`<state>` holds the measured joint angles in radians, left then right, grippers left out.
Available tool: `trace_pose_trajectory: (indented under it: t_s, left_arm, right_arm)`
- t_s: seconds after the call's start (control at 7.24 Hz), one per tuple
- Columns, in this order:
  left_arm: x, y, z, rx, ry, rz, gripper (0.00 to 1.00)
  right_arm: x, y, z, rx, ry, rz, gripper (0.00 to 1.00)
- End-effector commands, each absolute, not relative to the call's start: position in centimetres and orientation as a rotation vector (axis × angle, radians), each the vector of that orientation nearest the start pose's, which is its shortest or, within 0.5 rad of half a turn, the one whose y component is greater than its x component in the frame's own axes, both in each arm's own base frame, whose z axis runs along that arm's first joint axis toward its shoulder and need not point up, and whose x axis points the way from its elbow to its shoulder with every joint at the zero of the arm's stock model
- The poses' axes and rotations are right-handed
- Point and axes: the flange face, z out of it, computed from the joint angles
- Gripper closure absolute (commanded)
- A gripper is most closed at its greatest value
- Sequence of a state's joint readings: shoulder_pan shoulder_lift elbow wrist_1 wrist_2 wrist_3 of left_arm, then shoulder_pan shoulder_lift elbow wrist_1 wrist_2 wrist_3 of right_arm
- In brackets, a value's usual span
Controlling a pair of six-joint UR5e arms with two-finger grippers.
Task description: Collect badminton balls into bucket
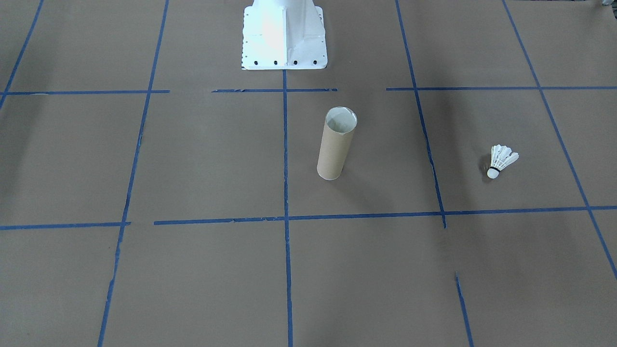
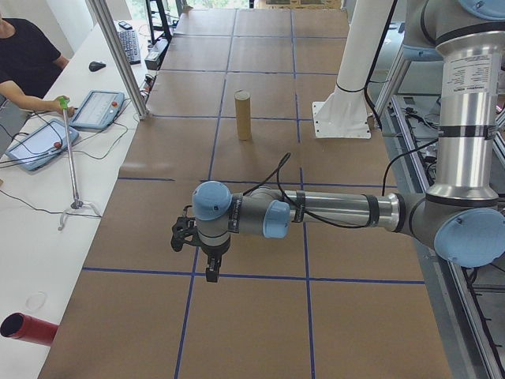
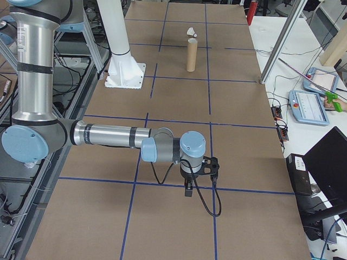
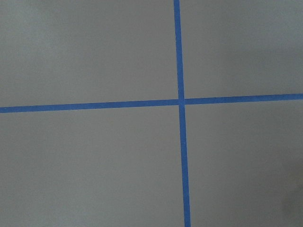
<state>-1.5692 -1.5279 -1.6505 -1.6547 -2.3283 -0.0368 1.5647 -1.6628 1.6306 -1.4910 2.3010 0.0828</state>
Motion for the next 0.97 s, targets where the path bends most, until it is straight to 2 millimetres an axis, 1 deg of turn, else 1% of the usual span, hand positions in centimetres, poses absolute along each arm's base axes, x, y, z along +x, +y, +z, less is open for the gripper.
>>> trace_pose_trajectory:
  t_s: [0.0, 0.28, 0.55, 0.69, 0.83]
  left_arm:
    - [-6.4, -48.2, 63.0, 0.105, 0.759, 0.014, 0.0]
    - [-6.4, -48.5, 62.6, 0.117, 0.76, 0.019, 0.0]
    - [-6.3, -49.1, 61.7, 0.135, 0.765, 0.03, 0.0]
    - [-6.3, -50.2, 60.2, 0.167, 0.768, 0.041, 0.0]
    - [-6.2, -50.5, 59.7, 0.18, 0.771, 0.05, 0.0]
  right_arm:
    - [6.4, -45.6, 66.8, 0.013, -0.731, 0.056, 0.0]
    - [6.4, -45.6, 66.8, 0.013, -0.731, 0.056, 0.0]
    - [6.4, -45.6, 66.8, 0.013, -0.731, 0.056, 0.0]
    - [6.4, -45.6, 66.8, 0.012, -0.731, 0.057, 0.0]
    - [6.4, -45.6, 66.8, 0.013, -0.731, 0.056, 0.0]
